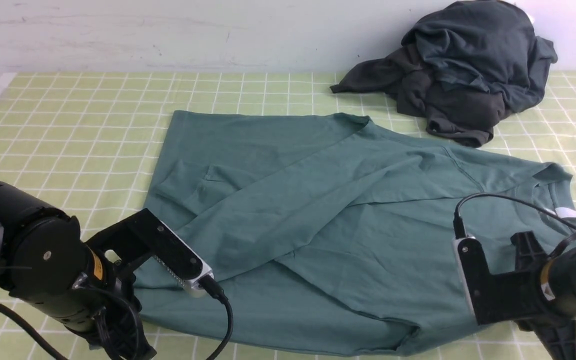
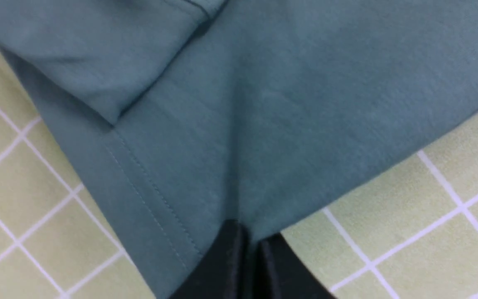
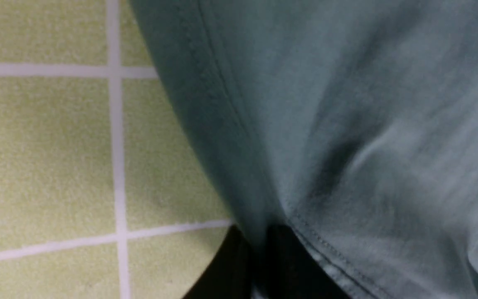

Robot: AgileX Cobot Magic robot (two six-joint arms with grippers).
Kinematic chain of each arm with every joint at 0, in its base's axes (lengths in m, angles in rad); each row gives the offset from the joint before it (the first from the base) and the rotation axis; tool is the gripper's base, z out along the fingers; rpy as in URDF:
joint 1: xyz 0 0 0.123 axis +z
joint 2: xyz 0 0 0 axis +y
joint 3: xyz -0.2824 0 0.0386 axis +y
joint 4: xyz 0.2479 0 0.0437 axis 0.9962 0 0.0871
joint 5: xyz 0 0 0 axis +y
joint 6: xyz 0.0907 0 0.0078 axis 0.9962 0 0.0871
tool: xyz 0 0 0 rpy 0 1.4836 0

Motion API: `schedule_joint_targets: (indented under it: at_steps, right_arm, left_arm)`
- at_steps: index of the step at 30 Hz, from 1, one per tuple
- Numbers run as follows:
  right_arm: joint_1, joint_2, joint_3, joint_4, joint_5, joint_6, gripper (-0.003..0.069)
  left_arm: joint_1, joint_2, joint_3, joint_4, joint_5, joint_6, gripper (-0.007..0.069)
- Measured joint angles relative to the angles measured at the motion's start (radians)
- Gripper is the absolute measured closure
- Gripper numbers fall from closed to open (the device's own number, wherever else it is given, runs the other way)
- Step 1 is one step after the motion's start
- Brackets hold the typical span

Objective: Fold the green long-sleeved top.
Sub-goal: Use both arms simultaneously to clamp the lower edge of the clothing fabric, then use both arms to drag the lower edge of the fabric forward and fold it over the upper edge

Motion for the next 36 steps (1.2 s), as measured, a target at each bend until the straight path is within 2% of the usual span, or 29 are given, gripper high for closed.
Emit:
schedule_joint_targets:
  at_steps: [2,5,7,11,14,18,19,21,24,26,27,29,31,32,33,34,36]
  right_arm:
    - [0.000,-0.055,-0.001,-0.004,0.016,0.044,0.0652]
    - [-0.003,-0.128,-0.034,-0.004,0.040,0.113,0.0660]
    - [-0.027,-0.146,-0.097,-0.004,0.046,0.170,0.0662]
    - [-0.078,-0.113,-0.206,-0.003,0.028,0.240,0.0662]
    - [-0.129,0.012,-0.376,0.001,-0.021,0.309,0.0662]
    - [-0.154,0.150,-0.526,0.004,-0.040,0.322,0.0662]
    - [-0.166,0.230,-0.622,0.003,-0.040,0.327,0.0662]
    - [-0.173,0.290,-0.674,0.003,-0.035,0.328,0.0662]
    - [-0.187,0.462,-0.854,0.004,-0.016,0.338,0.0662]
    - [-0.193,0.512,-0.908,0.013,-0.011,0.353,0.0659]
    - [-0.202,0.571,-0.970,0.036,-0.008,0.392,0.0647]
    - [-0.217,0.627,-1.037,0.067,0.001,0.456,0.0601]
    - [-0.224,0.646,-1.059,0.075,0.008,0.484,0.0569]
    - [-0.234,0.666,-1.082,0.084,0.023,0.531,0.0503]
    - [-0.234,0.666,-1.084,0.085,0.023,0.537,0.0496]
    - [-0.238,0.668,-1.098,0.091,0.040,0.585,0.0427]
    - [-0.238,0.667,-1.120,0.104,0.077,0.637,0.0368]
  left_arm:
    - [0.003,-0.001,-0.026,0.000,0.034,-0.039,0.0618]
    - [0.025,-0.001,-0.080,0.007,0.048,-0.103,0.0618]
    - [0.068,0.011,-0.145,0.010,0.029,-0.151,0.0618]
    - [0.133,0.070,-0.258,0.010,-0.027,-0.173,0.0618]
    - [0.198,0.225,-0.455,0.005,-0.105,-0.173,0.0618]
    - [0.219,0.398,-0.666,0.004,-0.143,-0.173,0.0618]
    - [0.222,0.501,-0.809,0.007,-0.146,-0.173,0.0618]
    - [0.223,0.580,-0.909,0.008,-0.145,-0.173,0.0618]
    - [0.225,0.827,-1.221,0.014,-0.112,-0.173,0.0618]
    - [0.225,0.911,-1.309,0.014,-0.097,-0.173,0.0618]
    - [0.227,1.006,-1.430,0.015,-0.078,-0.173,0.0613]
    - [0.233,1.146,-1.626,0.009,-0.034,-0.178,0.0568]
    - [0.239,1.202,-1.698,0.005,-0.012,-0.189,0.0532]
    - [0.251,1.283,-1.805,-0.007,0.024,-0.220,0.0444]
    - [0.253,1.290,-1.814,-0.007,0.027,-0.224,0.0433]
    - [0.267,1.332,-1.875,-0.009,0.053,-0.259,0.0328]
    - [0.280,1.339,-1.905,-0.009,0.068,-0.292,0.0218]
